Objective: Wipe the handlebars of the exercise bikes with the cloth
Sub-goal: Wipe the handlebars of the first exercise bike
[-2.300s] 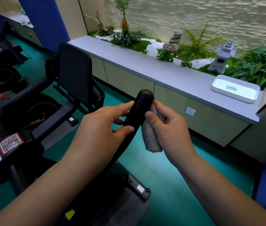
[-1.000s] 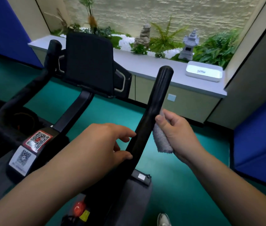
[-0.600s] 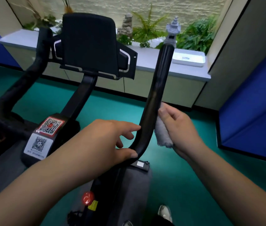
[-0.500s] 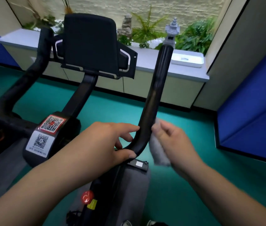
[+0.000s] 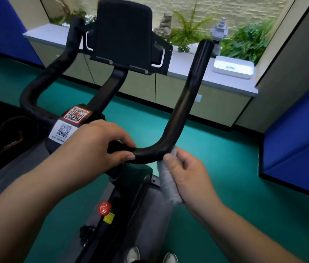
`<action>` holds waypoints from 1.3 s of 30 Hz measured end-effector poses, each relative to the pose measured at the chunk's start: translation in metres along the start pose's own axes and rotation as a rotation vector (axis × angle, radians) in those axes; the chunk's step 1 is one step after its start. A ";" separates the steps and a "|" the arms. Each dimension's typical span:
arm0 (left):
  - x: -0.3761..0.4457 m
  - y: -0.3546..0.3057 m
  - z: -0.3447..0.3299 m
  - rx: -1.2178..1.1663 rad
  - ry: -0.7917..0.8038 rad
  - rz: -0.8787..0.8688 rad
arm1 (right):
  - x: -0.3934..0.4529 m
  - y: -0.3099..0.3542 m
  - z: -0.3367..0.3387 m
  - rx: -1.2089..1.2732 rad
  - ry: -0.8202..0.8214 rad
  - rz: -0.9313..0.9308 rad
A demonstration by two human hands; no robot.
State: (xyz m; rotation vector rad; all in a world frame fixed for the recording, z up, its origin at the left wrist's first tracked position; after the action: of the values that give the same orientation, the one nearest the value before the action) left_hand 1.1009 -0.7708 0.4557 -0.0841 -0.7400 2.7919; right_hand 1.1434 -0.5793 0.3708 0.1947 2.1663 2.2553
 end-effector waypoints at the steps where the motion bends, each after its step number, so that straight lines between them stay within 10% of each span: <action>1: -0.001 0.002 0.002 0.024 -0.008 -0.014 | 0.000 0.000 -0.001 0.000 -0.020 -0.007; 39: 0.026 0.101 0.031 0.110 -0.063 -0.387 | -0.028 0.000 -0.093 0.339 -0.417 -0.041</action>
State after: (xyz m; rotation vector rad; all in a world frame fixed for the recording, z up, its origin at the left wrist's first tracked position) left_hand 1.0496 -0.8640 0.4333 0.1522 -0.5459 2.4656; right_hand 1.1625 -0.6745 0.3651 0.5598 2.2621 1.6230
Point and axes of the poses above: each hand's wrist, its own x-axis towards the middle knuckle, its own z-axis out of the back of the hand, y = z × x, the point moved 1 cm from there along x, towards the middle knuckle, and after that the axes turned 11 degrees about z, right-handed, at the moved point
